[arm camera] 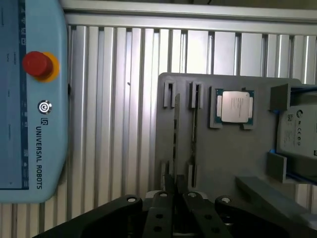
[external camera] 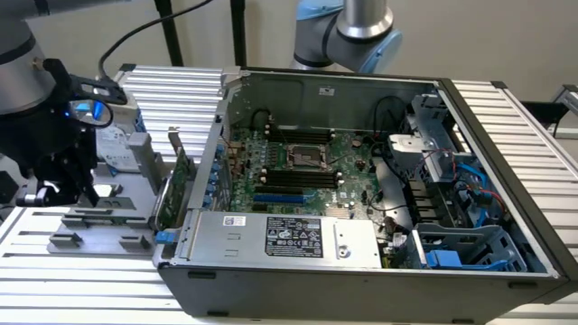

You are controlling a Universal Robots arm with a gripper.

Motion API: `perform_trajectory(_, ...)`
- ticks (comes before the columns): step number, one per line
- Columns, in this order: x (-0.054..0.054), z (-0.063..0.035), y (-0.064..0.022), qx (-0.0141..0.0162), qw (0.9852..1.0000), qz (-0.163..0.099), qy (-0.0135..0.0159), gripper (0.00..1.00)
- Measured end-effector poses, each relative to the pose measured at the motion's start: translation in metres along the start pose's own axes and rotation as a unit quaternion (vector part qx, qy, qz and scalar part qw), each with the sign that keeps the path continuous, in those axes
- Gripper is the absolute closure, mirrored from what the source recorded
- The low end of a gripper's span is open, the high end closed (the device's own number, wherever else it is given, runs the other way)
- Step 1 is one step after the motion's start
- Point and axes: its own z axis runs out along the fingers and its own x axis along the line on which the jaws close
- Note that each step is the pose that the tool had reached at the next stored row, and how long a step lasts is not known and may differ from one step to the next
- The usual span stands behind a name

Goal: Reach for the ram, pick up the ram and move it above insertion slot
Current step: 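Pick up the ram and move it above insertion slot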

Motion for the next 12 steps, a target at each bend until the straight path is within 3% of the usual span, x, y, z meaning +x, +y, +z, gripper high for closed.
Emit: perform_trajectory(12, 0.0, -0.0559, -0.0286, -0.0003, 1.0, -0.003, 0.0, 0.86)
